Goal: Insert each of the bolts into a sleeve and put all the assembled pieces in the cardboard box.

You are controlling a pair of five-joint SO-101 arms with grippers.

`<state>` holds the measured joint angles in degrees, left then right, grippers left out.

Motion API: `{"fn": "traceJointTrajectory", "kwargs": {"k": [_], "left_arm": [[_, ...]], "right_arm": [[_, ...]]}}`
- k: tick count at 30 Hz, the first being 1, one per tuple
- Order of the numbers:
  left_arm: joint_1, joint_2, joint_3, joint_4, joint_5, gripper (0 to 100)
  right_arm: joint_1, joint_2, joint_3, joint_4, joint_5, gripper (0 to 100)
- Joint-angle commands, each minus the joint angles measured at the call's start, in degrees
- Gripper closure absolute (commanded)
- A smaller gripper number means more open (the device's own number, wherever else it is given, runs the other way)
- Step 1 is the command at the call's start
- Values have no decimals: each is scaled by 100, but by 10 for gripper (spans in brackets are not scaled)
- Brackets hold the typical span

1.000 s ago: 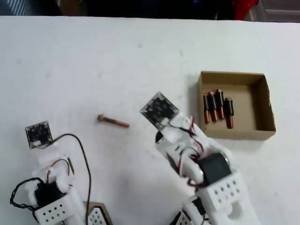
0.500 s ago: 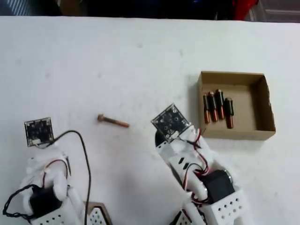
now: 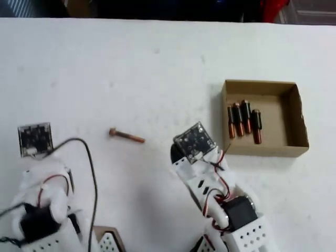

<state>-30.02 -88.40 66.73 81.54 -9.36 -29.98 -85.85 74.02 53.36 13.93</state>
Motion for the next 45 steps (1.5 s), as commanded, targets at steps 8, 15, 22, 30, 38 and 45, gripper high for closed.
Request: {"fn": "traceJointTrajectory", "kwargs": {"k": [8,15,22,30,38,45], "left_arm": [[1877,3257,-1864,9,1793,976],[2598,4866,-2787,-35,2760,976],[2730,6932,-3982,-18,3473,976],[2747,8848,-5284,-9,4571,976],[3407,10255,-6242,9,5363,976],[3512,11046,-6884,9,6558,976]], "right_arm": [[4,-1305,1020,-866,-70,981],[13,-1727,1336,-866,-70,981],[13,-1719,1451,-857,-70,981],[13,-1719,1486,-866,-35,981],[13,-1719,1503,-866,-18,981],[13,-1719,1503,-840,-18,981]]}}
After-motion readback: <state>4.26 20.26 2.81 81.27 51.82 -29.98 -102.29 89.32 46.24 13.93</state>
